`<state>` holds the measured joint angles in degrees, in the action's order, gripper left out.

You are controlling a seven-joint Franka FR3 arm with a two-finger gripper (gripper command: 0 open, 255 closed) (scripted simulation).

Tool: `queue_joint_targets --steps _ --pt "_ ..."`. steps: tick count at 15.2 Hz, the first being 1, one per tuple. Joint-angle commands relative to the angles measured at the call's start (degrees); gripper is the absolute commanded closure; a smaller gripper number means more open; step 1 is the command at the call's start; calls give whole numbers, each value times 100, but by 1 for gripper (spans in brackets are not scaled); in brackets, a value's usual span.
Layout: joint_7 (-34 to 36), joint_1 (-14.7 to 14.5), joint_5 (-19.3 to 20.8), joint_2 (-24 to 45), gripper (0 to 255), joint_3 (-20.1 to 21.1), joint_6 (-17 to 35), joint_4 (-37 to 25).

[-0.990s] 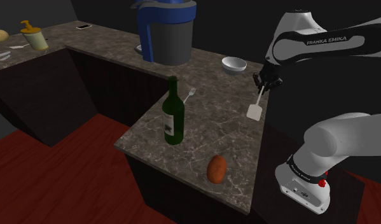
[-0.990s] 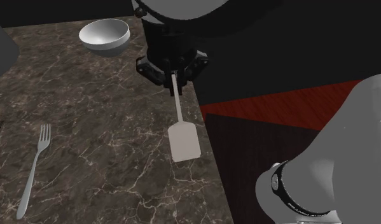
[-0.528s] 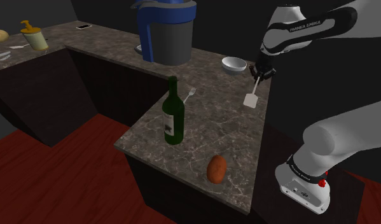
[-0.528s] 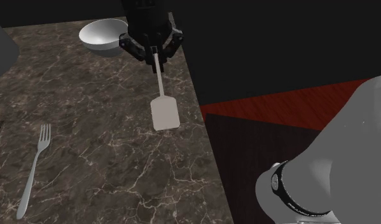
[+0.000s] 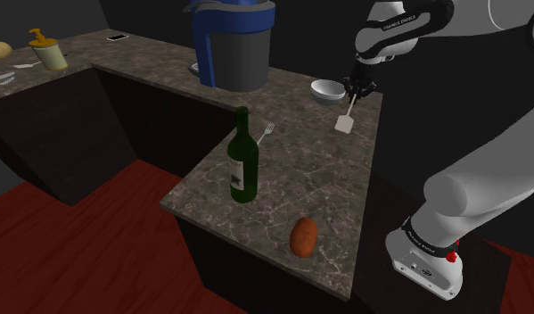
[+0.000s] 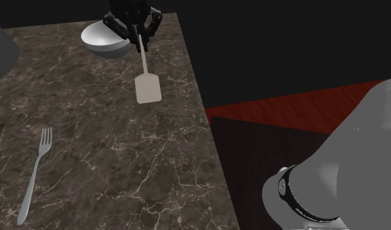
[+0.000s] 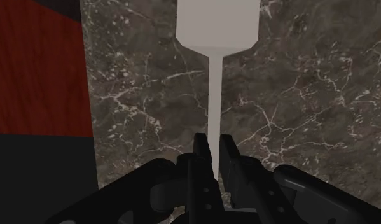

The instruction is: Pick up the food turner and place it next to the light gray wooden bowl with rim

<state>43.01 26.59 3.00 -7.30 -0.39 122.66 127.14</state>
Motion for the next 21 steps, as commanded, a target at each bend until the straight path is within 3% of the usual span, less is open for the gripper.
queue_joint_targets --steps 1,5,21 --pt "-118 49 -5 424 255 -64 -19 -449" --pt "-304 129 -46 1267 255 -143 -209 -1489" --pt "-261 138 -30 1803 255 -145 929 -886"
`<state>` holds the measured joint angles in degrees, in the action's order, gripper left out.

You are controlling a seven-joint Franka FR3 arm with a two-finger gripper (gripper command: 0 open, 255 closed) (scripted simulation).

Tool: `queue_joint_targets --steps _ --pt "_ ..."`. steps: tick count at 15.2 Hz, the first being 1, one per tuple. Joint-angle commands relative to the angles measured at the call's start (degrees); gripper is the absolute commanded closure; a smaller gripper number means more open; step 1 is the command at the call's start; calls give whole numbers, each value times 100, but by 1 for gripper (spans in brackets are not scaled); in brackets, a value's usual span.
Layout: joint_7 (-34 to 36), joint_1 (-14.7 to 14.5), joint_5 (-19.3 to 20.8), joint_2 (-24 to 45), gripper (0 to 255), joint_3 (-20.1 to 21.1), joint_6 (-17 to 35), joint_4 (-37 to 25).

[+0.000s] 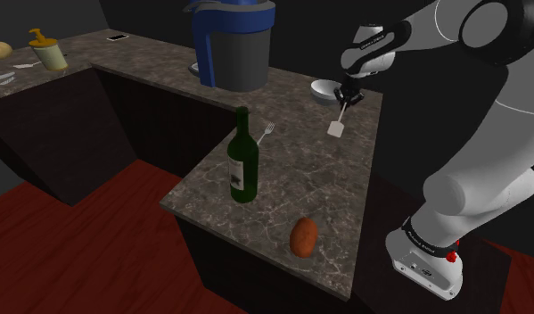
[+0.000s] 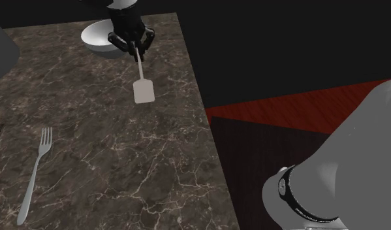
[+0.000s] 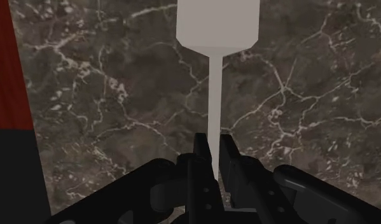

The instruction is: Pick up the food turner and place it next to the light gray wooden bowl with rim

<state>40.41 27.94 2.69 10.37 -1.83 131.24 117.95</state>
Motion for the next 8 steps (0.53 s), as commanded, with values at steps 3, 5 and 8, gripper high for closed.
queue_joint_targets --steps 3,5,8 --pt "7 4 4 166 255 -3 279 110" --pt "13 5 6 258 255 -4 416 155" --pt "21 6 9 403 255 -5 620 214"
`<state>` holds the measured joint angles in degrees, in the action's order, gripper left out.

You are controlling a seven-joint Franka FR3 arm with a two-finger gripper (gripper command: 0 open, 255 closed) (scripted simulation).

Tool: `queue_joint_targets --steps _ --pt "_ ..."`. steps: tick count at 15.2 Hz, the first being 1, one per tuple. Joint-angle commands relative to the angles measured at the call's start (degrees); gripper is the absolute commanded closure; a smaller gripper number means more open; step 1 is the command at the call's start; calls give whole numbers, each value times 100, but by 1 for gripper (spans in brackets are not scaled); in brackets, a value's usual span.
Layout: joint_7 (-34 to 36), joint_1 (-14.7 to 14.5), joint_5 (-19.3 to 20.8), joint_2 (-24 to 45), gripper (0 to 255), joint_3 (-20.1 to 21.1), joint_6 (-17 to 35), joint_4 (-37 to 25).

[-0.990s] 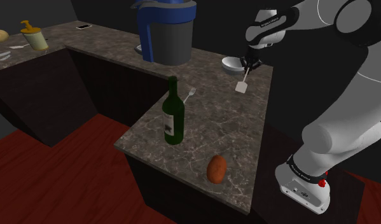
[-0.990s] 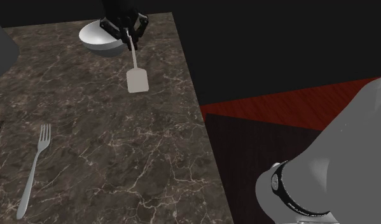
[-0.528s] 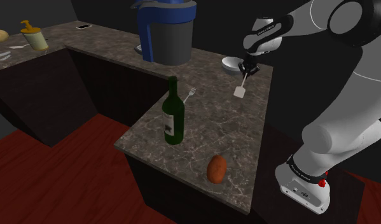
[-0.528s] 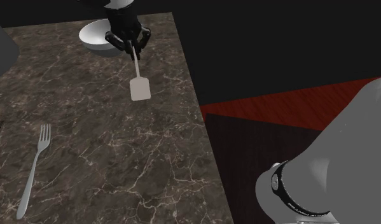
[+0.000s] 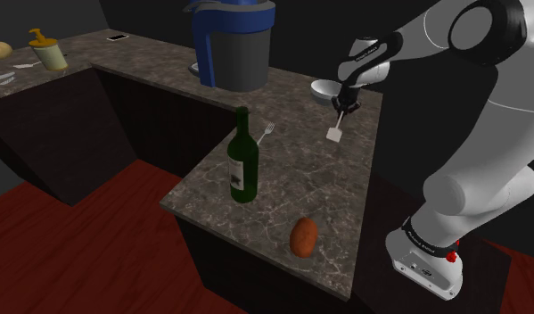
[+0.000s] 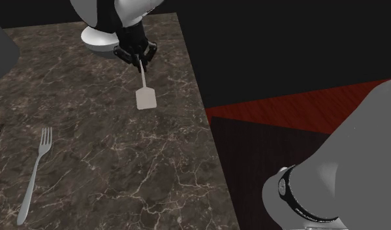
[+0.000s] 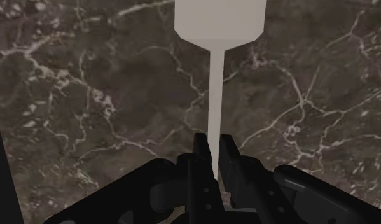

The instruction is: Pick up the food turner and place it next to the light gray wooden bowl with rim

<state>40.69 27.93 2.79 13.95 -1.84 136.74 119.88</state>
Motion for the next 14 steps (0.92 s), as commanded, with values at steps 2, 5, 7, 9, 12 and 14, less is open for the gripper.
queue_joint_targets --steps 2,5,7,9,12,14 --pt "-1 8 2 144 255 -4 205 57" --pt "3 8 3 233 255 -5 315 79" --pt "3 8 3 233 255 -5 315 79" --pt "3 8 3 233 255 -5 315 79" --pt "3 8 3 233 255 -5 314 78" --pt "3 8 3 233 0 -5 314 78"
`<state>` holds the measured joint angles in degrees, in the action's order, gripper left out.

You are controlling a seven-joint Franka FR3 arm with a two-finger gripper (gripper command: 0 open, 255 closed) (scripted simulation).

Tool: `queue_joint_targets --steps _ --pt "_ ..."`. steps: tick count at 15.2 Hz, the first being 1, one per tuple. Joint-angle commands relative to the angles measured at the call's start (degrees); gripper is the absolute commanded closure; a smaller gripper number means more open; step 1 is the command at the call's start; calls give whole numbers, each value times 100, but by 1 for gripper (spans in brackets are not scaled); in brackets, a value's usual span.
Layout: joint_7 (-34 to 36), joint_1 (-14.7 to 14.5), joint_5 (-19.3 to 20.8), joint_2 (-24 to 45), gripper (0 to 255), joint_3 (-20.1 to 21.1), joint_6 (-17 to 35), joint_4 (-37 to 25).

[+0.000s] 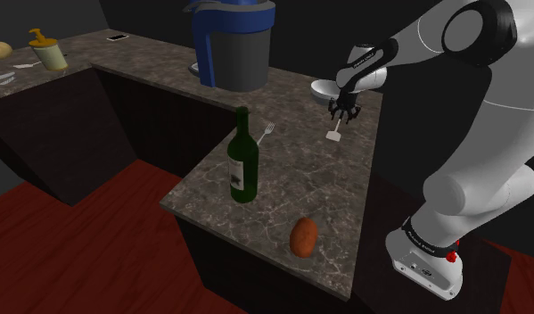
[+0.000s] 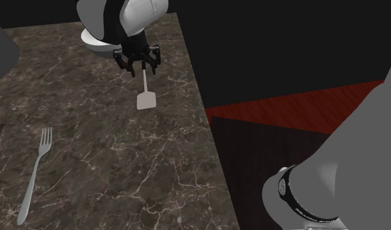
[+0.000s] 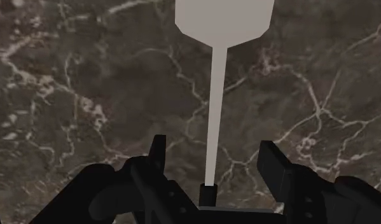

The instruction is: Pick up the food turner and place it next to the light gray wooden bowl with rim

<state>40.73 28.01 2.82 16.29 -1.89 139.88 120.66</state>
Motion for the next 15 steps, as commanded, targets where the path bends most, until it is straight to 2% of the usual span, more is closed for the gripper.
queue_joint_targets --steps 1,4,8,15 --pt "0 0 0 0 0 0 0 0" --pt "0 0 0 0 0 0 0 0" --pt "-2 -18 -5 -500 0 9 -623 -123" --pt "-2 -18 -5 -500 0 9 -623 -123"
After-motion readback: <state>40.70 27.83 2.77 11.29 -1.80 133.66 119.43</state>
